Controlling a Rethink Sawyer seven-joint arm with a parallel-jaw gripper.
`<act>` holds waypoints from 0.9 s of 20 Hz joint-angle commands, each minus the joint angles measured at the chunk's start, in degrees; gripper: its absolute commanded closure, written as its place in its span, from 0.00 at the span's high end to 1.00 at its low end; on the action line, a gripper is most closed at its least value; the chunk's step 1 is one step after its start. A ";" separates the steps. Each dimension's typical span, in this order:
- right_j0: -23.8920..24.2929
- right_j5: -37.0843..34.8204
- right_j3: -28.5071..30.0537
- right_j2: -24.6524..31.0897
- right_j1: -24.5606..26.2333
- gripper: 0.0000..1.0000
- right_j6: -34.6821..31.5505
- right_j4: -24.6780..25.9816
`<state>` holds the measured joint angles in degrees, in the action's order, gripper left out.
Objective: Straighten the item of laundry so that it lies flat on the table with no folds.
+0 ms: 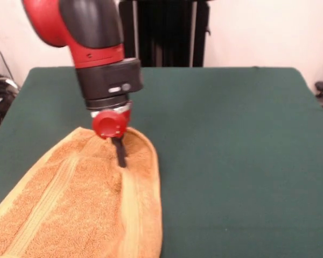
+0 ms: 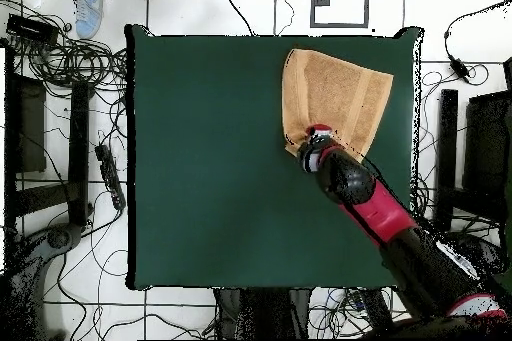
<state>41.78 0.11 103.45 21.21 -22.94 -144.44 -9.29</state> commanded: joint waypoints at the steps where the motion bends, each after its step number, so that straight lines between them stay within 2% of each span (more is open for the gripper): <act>1: 3.42 -10.52 -7.93 -1.41 6.08 0.00 8.82 6.35; 9: 10.86 -20.80 -14.16 -1.25 5.86 0.00 14.17 16.44; 14: 15.21 -28.81 -18.61 1.07 5.98 0.00 18.32 22.02; 18: 17.57 -32.58 -21.59 3.29 7.01 0.00 20.25 25.14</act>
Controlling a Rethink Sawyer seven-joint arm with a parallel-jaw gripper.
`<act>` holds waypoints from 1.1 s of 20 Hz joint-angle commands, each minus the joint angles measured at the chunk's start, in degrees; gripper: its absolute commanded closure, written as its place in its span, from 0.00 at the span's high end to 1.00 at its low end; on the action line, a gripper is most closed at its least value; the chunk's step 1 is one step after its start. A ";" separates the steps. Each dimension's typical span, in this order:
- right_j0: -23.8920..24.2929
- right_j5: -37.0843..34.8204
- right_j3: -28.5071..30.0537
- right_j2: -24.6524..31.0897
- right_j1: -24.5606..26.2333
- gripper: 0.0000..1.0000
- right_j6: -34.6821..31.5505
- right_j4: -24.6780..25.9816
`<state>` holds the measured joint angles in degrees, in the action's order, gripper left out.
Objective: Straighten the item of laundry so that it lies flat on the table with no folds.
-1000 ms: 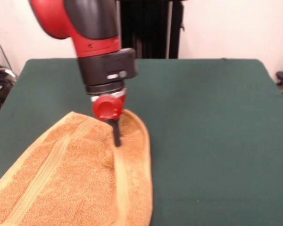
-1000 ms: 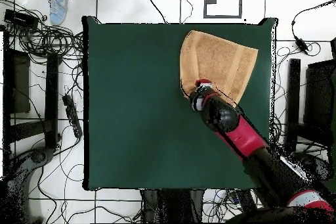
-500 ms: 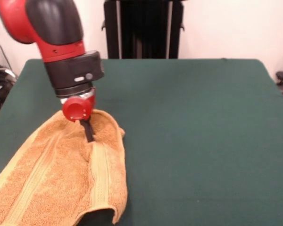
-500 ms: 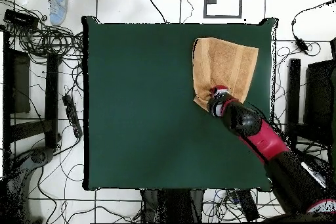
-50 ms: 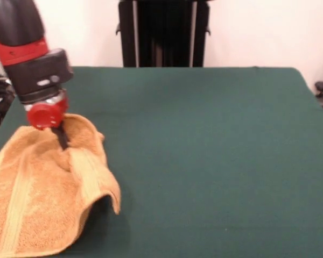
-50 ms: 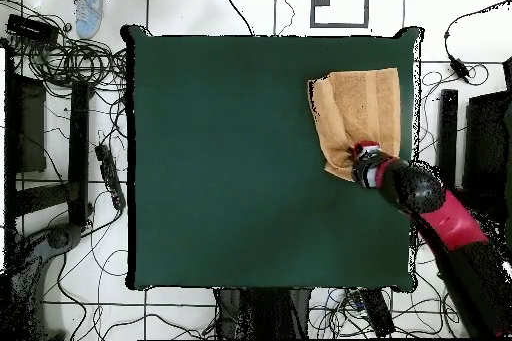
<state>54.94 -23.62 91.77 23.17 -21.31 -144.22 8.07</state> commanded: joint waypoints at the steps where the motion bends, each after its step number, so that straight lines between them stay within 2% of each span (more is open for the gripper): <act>1: 4.89 -9.58 -10.57 1.93 5.76 0.00 20.31 8.48; 4: 6.20 -11.08 -11.49 3.70 6.71 0.00 20.51 9.69; 8: 6.77 -13.15 -10.69 4.82 5.54 0.00 18.98 10.87; 16: 2.50 -5.46 -5.03 5.04 4.91 0.00 8.46 10.38; 17: 0.56 -2.96 -3.49 4.49 4.36 0.00 4.73 9.77; 22: -3.27 1.71 -0.81 3.66 3.45 0.00 -2.60 7.50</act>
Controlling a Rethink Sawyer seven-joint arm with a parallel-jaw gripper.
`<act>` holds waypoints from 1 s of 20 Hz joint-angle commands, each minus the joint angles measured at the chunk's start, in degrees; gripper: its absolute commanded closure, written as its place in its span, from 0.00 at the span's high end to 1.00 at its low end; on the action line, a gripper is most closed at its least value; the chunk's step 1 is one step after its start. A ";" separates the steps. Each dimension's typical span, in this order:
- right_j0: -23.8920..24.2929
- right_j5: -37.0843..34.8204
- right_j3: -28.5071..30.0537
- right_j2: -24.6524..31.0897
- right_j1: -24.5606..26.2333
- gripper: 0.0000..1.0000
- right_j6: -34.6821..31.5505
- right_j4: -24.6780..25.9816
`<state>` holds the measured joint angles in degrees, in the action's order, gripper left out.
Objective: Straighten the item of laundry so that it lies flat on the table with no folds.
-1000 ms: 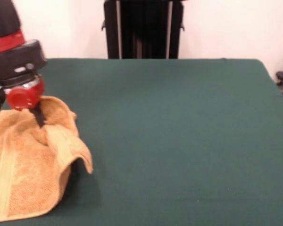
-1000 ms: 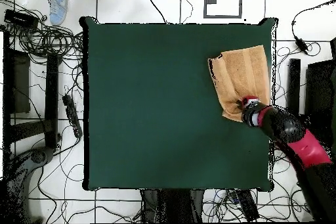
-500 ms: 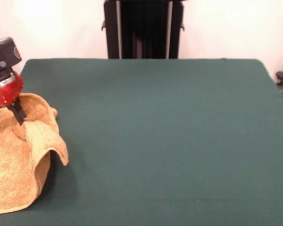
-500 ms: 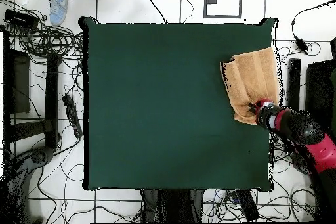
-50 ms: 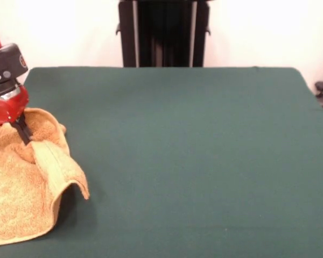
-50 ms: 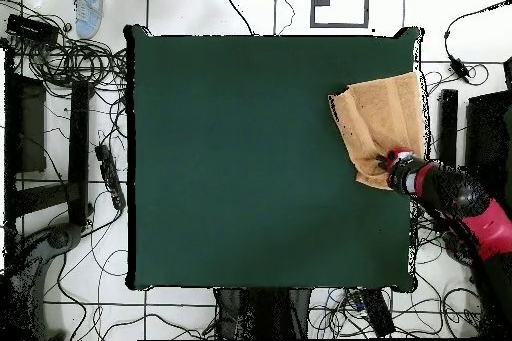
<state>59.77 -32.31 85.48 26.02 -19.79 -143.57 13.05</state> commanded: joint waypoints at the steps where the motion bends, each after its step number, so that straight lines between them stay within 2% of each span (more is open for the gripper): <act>1: -8.83 11.32 5.92 0.66 1.81 0.00 -4.61 1.97; 12: -13.70 19.26 11.41 1.28 0.60 0.00 -13.74 -6.80; 20: -16.87 22.78 13.76 -0.56 -0.58 0.00 -14.21 -12.56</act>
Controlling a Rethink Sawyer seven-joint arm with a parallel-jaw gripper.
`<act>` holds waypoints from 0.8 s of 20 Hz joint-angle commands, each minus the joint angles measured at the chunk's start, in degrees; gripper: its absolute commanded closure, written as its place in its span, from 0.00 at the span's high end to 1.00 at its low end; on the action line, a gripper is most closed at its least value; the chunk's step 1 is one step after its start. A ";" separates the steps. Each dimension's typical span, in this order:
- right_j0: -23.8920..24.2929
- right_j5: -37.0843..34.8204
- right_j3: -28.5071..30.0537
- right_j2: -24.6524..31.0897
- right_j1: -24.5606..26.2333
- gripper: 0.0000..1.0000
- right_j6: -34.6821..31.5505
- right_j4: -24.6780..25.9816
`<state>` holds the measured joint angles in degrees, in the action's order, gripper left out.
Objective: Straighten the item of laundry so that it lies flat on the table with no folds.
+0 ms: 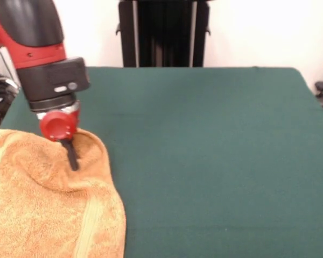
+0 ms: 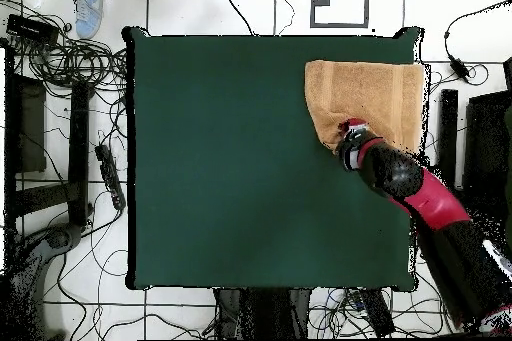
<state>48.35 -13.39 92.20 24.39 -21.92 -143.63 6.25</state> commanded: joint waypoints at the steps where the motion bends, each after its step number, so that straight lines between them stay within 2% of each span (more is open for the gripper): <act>1: -5.56 4.03 7.14 0.88 1.54 0.00 -13.65 -6.17; 7: -4.34 4.12 7.55 0.98 2.15 0.00 -10.05 -7.28; 16: -6.40 7.91 13.03 1.65 -1.37 0.00 -15.05 -12.24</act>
<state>46.08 -9.58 98.38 24.36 -22.65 -143.64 -0.36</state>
